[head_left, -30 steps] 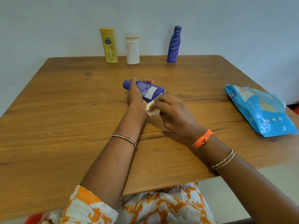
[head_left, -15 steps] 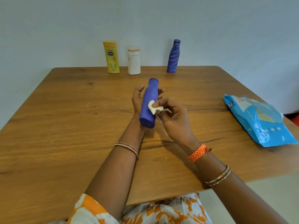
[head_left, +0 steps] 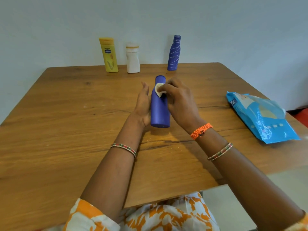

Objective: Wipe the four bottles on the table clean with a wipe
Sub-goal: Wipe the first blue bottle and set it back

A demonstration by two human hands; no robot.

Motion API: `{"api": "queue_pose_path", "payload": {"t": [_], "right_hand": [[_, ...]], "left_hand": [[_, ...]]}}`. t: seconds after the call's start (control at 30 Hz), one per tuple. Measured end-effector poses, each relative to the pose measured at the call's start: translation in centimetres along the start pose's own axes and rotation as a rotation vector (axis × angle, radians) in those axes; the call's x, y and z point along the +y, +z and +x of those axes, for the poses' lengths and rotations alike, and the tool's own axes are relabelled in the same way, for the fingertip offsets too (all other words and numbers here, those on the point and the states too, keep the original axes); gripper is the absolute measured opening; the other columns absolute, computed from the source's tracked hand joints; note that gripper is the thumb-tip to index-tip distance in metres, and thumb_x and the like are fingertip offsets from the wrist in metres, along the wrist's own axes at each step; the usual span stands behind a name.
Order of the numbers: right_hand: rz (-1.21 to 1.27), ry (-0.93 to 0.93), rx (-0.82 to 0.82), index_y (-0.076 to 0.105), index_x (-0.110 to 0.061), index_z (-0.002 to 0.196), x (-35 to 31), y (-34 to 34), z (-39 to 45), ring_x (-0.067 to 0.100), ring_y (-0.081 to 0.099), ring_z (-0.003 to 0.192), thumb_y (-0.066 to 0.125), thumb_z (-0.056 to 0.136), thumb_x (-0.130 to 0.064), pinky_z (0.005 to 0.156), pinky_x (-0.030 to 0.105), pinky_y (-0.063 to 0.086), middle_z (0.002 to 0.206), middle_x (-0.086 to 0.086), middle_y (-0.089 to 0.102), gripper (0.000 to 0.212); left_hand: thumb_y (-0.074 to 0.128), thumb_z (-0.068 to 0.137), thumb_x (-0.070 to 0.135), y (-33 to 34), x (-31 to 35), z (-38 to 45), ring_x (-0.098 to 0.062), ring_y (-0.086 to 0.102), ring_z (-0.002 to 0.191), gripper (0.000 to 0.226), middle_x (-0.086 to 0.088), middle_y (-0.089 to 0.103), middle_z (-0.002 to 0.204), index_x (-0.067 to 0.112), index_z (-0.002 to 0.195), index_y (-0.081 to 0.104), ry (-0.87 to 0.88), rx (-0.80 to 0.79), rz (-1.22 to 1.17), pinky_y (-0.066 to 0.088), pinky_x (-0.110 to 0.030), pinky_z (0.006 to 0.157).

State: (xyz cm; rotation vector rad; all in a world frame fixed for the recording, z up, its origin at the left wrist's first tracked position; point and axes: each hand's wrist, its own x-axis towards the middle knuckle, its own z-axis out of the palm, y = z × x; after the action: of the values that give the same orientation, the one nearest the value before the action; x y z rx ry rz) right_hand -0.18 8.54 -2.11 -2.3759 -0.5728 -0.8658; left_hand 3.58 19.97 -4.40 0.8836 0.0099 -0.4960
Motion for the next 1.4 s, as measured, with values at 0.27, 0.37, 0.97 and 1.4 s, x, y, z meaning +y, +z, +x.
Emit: {"api": "queue_pose_path", "payload": {"t": [0.27, 0.37, 0.97, 1.4], "right_hand": [[0.129, 0.021, 0.006, 0.072, -0.003, 0.092, -1.3, 1.0, -2.1, 0.026, 0.059, 0.083, 0.061, 0.075, 0.012, 0.069, 0.043, 0.051, 0.09, 0.012, 0.063, 0.025], [0.094, 0.11, 0.132, 0.07, -0.003, 0.101, 0.3, 0.6, 0.7, 0.023, 0.06, 0.087, 0.059, 0.08, 0.01, 0.074, 0.03, 0.051, 0.094, 0.012, 0.064, 0.027], [0.425, 0.558, -0.116, 0.047, -0.015, 0.054, 0.0, -0.7, -3.4, 0.003, 0.036, 0.043, 0.043, 0.088, -0.005, 0.045, 0.019, 0.029, 0.05, -0.006, 0.043, 0.035], [0.491, 0.659, -0.311, 0.065, -0.018, 0.093, 3.8, 1.4, 0.2, 0.002, 0.064, 0.072, 0.079, 0.072, -0.018, 0.059, 0.017, 0.049, 0.082, -0.004, 0.068, 0.025]], "left_hand": [[0.019, 0.093, 0.067, 0.3, -0.5, 0.5, -0.026, 0.064, 0.103, 0.067, -0.012, 0.067, 0.113, 0.025, 0.1, 0.071, 0.069, 0.039, 0.049, 0.047, -0.042, 0.099], [0.018, 0.093, 0.067, 0.6, -1.2, 0.6, -0.021, 0.067, 0.071, 0.067, -0.009, 0.07, 0.082, 0.017, 0.103, 0.062, 0.08, 0.046, 0.171, 0.055, -0.032, 0.062], [0.031, 0.091, 0.066, 0.4, 0.0, 1.2, -0.025, 0.063, 0.067, 0.063, -0.007, 0.068, 0.079, 0.011, 0.092, 0.063, 0.301, 0.184, 0.18, 0.052, -0.04, 0.069], [0.01, 0.081, 0.071, 0.1, 2.4, 1.9, -0.017, 0.055, 0.12, 0.079, -0.005, 0.062, 0.127, 0.025, 0.122, 0.06, 0.389, 0.133, 0.713, 0.043, -0.037, 0.102]]}}
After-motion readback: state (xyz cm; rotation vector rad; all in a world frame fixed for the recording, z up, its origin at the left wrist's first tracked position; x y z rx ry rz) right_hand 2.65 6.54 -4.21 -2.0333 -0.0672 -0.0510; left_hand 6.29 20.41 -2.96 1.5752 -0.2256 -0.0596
